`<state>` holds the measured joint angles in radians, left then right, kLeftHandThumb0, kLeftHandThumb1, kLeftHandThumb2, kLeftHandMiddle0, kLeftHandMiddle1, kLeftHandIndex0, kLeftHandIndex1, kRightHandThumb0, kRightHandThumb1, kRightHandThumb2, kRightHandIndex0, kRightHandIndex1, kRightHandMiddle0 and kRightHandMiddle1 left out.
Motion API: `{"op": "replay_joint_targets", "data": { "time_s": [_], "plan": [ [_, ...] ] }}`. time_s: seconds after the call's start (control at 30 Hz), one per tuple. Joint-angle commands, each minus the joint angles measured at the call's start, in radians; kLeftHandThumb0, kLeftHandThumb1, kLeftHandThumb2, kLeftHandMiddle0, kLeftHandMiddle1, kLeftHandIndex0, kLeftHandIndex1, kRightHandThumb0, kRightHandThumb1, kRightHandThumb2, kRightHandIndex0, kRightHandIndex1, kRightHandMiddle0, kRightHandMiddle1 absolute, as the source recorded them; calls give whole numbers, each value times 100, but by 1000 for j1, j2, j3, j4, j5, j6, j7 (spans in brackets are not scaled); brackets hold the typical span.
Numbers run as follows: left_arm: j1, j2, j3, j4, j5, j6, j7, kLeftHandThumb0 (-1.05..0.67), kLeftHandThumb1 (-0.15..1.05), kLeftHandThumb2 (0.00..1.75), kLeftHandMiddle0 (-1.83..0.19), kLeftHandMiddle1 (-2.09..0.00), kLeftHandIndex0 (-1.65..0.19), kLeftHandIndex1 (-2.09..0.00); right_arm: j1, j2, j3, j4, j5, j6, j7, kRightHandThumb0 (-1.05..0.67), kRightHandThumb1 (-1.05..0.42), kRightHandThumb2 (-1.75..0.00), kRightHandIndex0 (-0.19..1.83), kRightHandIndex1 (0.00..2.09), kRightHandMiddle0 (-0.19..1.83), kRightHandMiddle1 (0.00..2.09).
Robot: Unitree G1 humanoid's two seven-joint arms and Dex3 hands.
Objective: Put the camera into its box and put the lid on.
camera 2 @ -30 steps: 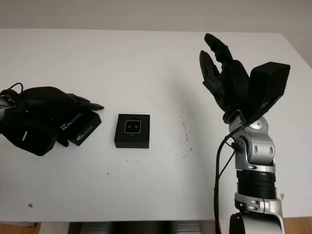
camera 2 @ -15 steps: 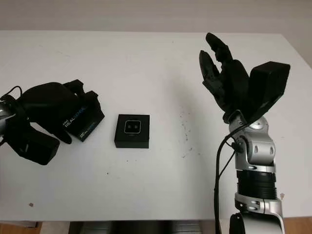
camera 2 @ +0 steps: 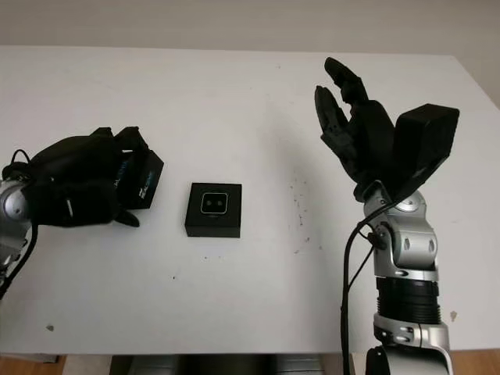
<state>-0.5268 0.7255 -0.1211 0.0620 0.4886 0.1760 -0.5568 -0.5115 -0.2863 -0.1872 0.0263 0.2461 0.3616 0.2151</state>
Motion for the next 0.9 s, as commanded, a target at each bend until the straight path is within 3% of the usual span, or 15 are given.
{"op": "replay_joint_targets", "data": {
  "time_s": [0.0, 0.2, 0.3, 0.43, 0.57, 0.73, 0.87],
  "plan": [
    [-55, -10, 9, -30, -28, 47, -43, -33, 105, 30, -78, -209, -55, -209, 9, -9, 6, -18, -5, -9, 8, -44, -105, -53, -1, 5, -19, 49],
    [-157, -31, -39, -85, -46, 212, -176, -37, 105, 27, -73, -206, -62, -209, 19, 14, 25, -17, -27, -25, -8, -46, -105, -52, -3, 4, -19, 41],
    [-199, -38, -52, -104, -72, 267, -230, -36, 105, 26, -76, -209, -51, -204, 38, 27, 53, -34, -56, -51, -17, -46, -105, -63, -12, 1, -19, 20],
    [-239, -27, -77, -106, -92, 262, -277, -36, 105, 27, -69, -209, -50, -205, 55, 52, 71, -59, -68, -47, -37, -48, -105, -68, -18, 0, -19, 6],
    [-267, -32, -90, -94, -115, 261, -307, -36, 105, 28, -75, -209, -62, -209, 56, 58, 93, -60, -94, -53, -43, -52, -105, -70, -19, 0, -19, 1],
    [-303, -67, -144, -143, -84, 429, -328, -37, 105, 28, -85, -209, -66, -209, 61, 67, 102, -58, -97, -60, -34, -53, -105, -68, -19, 0, -19, 1],
    [-311, -96, -182, -175, -63, 524, -318, -35, 105, 30, -70, -209, -61, -209, 64, 70, 104, -51, -102, -70, -25, -52, -105, -67, -19, 0, -18, 2]
  ]
}}
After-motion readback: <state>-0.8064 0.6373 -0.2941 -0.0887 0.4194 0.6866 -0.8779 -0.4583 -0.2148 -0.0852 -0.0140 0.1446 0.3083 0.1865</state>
